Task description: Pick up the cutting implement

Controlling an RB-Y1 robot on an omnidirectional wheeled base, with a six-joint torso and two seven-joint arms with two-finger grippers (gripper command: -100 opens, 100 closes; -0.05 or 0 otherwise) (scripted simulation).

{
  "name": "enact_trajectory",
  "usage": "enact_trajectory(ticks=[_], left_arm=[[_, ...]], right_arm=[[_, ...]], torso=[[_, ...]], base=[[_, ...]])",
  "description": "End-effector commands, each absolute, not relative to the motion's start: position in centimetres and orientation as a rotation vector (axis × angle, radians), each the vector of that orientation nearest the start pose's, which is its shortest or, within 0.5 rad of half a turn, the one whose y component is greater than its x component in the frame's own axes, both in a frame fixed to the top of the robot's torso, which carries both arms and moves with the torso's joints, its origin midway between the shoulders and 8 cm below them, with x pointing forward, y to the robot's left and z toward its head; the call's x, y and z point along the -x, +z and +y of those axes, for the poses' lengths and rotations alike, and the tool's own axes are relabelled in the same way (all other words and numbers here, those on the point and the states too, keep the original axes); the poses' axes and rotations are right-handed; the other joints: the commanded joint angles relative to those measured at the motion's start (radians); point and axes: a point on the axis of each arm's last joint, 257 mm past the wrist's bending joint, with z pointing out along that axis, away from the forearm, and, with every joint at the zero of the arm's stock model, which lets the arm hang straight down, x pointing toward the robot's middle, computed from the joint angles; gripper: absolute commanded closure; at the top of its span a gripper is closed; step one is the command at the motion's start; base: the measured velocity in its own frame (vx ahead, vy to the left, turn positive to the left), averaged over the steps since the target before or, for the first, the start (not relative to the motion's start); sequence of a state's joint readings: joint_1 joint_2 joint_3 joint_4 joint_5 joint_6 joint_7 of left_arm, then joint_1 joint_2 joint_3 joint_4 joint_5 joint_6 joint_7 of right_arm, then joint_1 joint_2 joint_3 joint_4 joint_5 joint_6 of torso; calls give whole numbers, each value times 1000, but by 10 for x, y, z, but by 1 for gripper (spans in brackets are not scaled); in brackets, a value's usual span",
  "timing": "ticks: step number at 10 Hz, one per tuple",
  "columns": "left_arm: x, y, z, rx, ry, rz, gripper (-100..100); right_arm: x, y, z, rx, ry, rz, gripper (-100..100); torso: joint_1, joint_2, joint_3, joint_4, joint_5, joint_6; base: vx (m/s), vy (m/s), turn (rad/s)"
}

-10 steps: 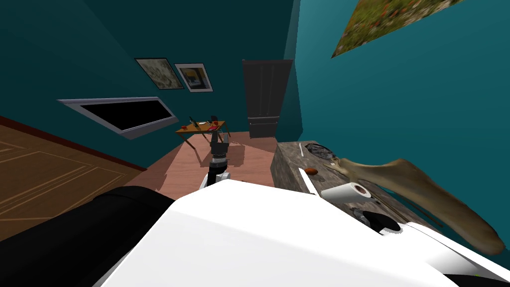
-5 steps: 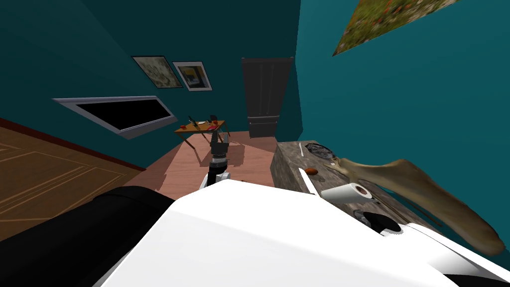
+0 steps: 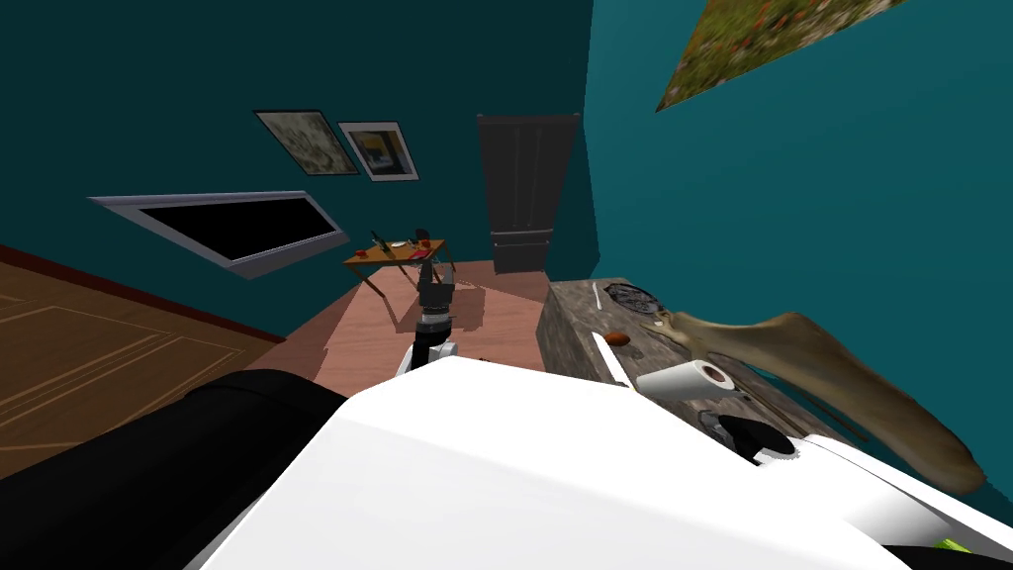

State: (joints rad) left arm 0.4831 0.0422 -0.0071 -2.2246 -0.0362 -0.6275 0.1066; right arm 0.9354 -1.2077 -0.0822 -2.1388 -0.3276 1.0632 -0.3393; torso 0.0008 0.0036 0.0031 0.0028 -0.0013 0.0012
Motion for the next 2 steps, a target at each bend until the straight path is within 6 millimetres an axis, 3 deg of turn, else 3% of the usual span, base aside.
enact_trajectory(ticks=[1,2], left_arm=[[-335,28,264,572,-1418,587,0],[-335,28,264,572,-1418,587,0]], right_arm=[[-124,-339,-573,-1635,-432,2072,100],[-125,-338,-572,-1635,-431,2071,0]], torso=[[0,0,0,0,0,0],[-1,0,0,0,0,0]], base=[[-4,5,-8],[0,0,0]])
